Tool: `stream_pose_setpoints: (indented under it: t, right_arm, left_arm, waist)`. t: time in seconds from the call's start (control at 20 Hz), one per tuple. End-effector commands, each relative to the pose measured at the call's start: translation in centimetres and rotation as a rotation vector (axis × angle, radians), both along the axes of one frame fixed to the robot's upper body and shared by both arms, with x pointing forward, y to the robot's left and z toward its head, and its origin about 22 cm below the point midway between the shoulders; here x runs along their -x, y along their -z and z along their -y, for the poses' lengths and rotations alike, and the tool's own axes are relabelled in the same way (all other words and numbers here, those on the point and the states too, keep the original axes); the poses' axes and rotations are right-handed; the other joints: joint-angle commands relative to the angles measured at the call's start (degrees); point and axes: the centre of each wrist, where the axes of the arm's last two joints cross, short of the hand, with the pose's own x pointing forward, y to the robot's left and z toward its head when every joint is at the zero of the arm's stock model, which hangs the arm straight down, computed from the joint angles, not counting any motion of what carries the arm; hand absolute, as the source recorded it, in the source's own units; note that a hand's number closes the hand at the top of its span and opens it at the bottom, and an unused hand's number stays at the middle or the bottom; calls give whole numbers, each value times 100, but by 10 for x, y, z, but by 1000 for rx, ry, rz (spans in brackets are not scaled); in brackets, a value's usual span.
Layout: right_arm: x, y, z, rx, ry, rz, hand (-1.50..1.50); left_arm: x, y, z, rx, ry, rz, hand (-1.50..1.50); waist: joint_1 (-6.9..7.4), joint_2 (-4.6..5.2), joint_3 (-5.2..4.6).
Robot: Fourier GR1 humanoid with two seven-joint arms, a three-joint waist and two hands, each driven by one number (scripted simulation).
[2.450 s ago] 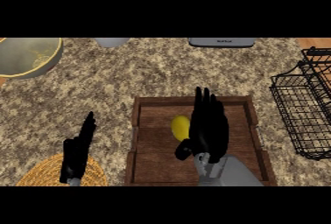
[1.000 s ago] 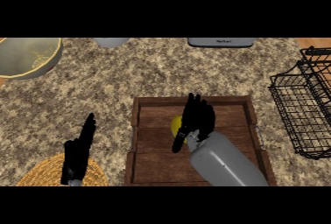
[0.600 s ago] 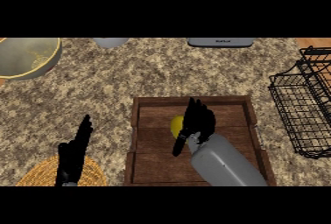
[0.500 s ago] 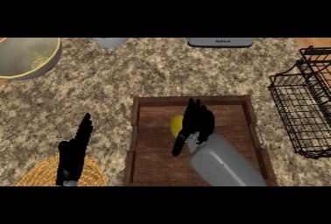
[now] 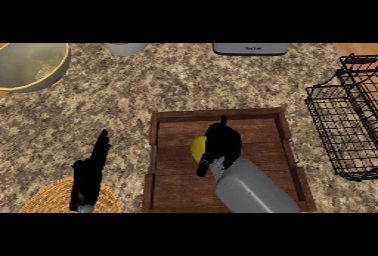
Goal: Pick the lemon from the tray and place it in the tiered basket
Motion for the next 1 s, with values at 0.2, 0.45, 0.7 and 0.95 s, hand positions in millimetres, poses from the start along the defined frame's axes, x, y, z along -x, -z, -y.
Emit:
stream_pose_setpoints:
  t: [0.2, 0.45, 0.7, 0.95]
  right_arm:
    - [-9, 17, -15, 180, 39, 49, 150]
    - [-13, 32, 75, 198, 384, 72, 150]
    - [-17, 28, 182, 171, 753, 146, 150]
    - [-10, -25, 211, 73, 885, 409, 150]
  left_arm:
    - [-15, -3, 5, 1, 14, -10, 0]
    - [12, 2, -21, -1, -56, -28, 0]
    - [19, 7, -33, -19, -148, -39, 0]
    - [28, 5, -33, -11, -140, -50, 0]
  waist:
    - [22, 82, 22]
    - [-385, -36, 22]
    - [-853, -105, 15]
    - [-848, -186, 4]
